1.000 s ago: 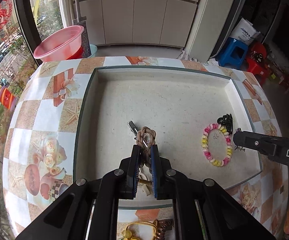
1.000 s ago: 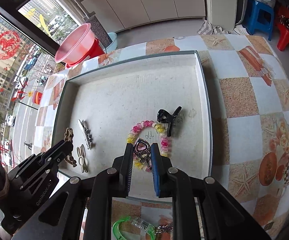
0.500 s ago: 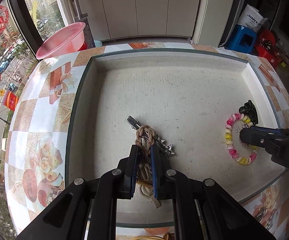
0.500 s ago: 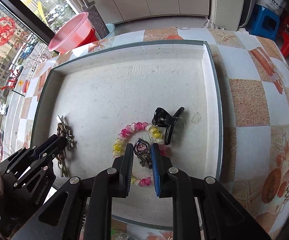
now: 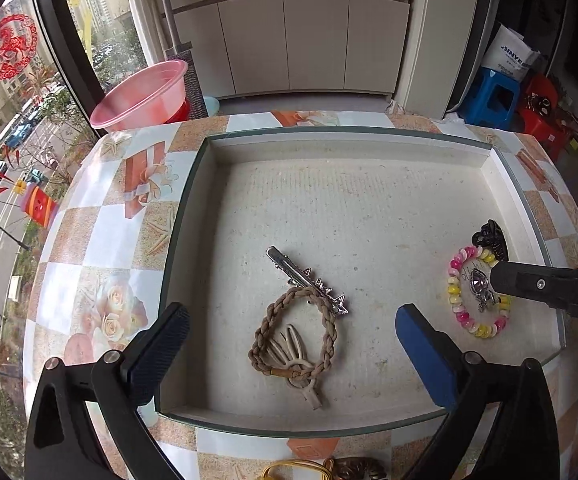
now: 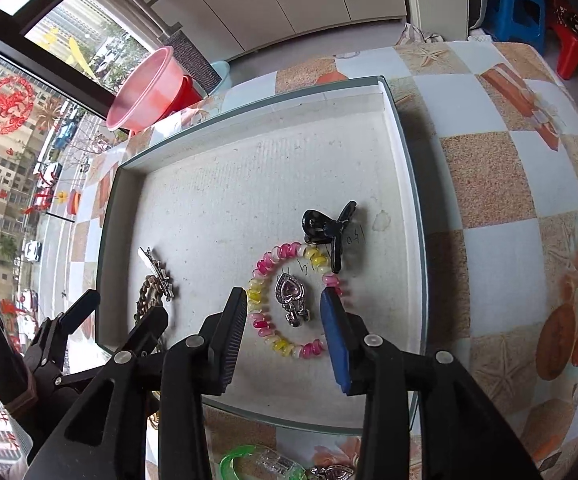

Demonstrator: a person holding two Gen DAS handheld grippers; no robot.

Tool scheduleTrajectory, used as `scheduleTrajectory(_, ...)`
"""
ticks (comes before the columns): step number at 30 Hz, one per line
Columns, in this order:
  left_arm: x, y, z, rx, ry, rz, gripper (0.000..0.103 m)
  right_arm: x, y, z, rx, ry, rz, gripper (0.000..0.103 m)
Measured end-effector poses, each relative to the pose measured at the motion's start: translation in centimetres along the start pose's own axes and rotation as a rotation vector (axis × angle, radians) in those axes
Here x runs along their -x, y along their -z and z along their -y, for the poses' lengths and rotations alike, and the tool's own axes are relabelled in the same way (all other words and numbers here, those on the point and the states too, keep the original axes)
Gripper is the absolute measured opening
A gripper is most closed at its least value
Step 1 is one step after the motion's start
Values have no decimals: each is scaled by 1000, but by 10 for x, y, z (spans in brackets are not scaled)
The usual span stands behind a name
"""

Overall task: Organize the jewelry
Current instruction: 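Move both tools back toward the green bangle and yellow flower hair tie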

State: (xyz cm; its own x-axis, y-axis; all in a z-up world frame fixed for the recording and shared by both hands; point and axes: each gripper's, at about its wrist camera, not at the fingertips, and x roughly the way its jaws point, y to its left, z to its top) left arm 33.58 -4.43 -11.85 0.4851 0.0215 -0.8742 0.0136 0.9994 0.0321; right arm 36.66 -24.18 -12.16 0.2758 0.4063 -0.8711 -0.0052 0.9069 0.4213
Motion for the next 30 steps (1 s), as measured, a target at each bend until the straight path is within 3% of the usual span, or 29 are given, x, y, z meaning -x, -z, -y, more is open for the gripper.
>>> scheduleTrajectory(6, 16, -2, -4, 0, -4, 9, 103, 19, 4, 2, -31, -23, 29, 51)
scheduleTrajectory(9, 30, 2, -6, -2, -12, 24, 103, 29, 9, 3, -39, -39, 42, 60)
scheduleTrajectory(11, 37, 5, -8, -5, -20, 24, 103, 35, 14, 3, -46, -52, 48, 76)
scheduleTrajectory(13, 45, 10, -9, -19, -53, 29, 103, 41, 20, 4, -52, -66, 57, 80)
scheduleTrajectory(19, 71, 34, -19, -38, -51, 60, 103, 61, 43, 3, -62, -81, 91, 89)
scheduleTrajectory(22, 76, 49, -27, -35, -39, 37, 103, 68, 55, 4, -68, -71, 104, 103)
scheduleTrajectory(25, 76, 63, -33, -32, -15, -10, 103, 71, 68, 4, -79, -63, 96, 103)
scheduleTrajectory(30, 74, 92, -46, 2, -20, -74, 103, 68, 92, 7, -91, -33, 10, 103)
